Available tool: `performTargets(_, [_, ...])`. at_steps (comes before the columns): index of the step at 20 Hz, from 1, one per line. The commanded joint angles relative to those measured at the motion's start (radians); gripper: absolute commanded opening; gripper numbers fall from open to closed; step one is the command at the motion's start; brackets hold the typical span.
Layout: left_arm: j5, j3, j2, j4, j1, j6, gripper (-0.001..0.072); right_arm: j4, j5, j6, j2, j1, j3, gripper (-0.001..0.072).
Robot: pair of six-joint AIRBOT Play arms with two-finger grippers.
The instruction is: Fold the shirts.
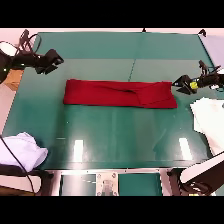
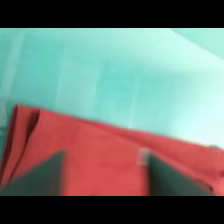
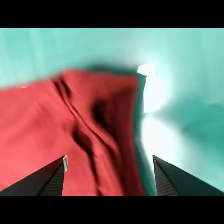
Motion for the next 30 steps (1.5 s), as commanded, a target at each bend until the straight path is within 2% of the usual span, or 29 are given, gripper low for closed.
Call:
performTargets(1, [-0.087, 0.015, 0.003, -0.001, 0.011, 0.011, 0.0127, 0.072, 0.101, -0.133, -0.079, -0.023, 0.008, 0.0607])
performTargets(2, [-0.089, 0.015, 0.003, -0.002, 0.004, 0.013, 0.0024, 0.122, 0.108, -0.159, -0.103, -0.016, 0.009, 0.0607])
performTargets(6, [-0.089, 0.015, 0.003, -0.003, -0.040, 0.019, 0.0025, 0.191, 0.108, -0.170, -0.165, 0.032, 0.010, 0.0592])
performTargets(7, [-0.081, 0.015, 0.002, -0.001, -0.064, 0.031, 0.0025, 0.191, 0.108, -0.170, -0.168, 0.043, 0.012, 0.0451])
performTargets(8, [-0.065, 0.015, 0.000, -0.001, -0.092, 0.051, 0.0025, 0.192, 0.110, -0.171, -0.168, 0.050, 0.015, 0.0217])
performTargets(9, [-0.043, 0.014, -0.010, -0.002, -0.124, 0.055, 0.0026, 0.192, 0.117, -0.170, -0.168, 0.052, 0.027, 0.0073])
performTargets(10, [-0.026, 0.014, -0.026, -0.002, -0.156, 0.059, 0.0025, 0.195, 0.135, -0.169, -0.168, 0.053, 0.051, 0.0018])
performTargets(14, [0.053, 0.014, -0.159, -0.027, -0.317, 0.071, 0.0025, 0.195, 0.241, -0.093, -0.129, 0.051, 0.219, 0.0017])
performTargets(16, [0.164, 0.014, -0.237, -0.103, -0.411, 0.071, 0.0025, 0.198, 0.332, -0.057, -0.085, 0.065, 0.314, 0.0018])
performTargets(18, [0.333, 0.015, -0.312, -0.243, -0.510, 0.092, 0.0025, 0.199, 0.430, -0.024, -0.035, 0.093, 0.390, 0.0018])
performTargets(19, [0.405, 0.022, -0.350, -0.293, -0.558, 0.117, 0.0025, 0.199, 0.456, -0.015, -0.002, 0.111, 0.409, 0.0018])
performTargets(21, [0.468, 0.068, -0.430, -0.350, -0.634, 0.115, 0.0025, 0.199, 0.467, -0.015, 0.071, 0.149, 0.411, 0.0018])
performTargets(26, [0.418, 0.269, -0.599, -0.424, -0.723, 0.113, 0.0025, 0.199, 0.467, 0.002, 0.197, 0.246, 0.411, 0.0018])
performTargets(30, [0.348, 0.320, -0.616, -0.430, -0.724, 0.115, 0.0025, 0.195, 0.467, 0.019, 0.212, 0.271, 0.405, 0.0018])
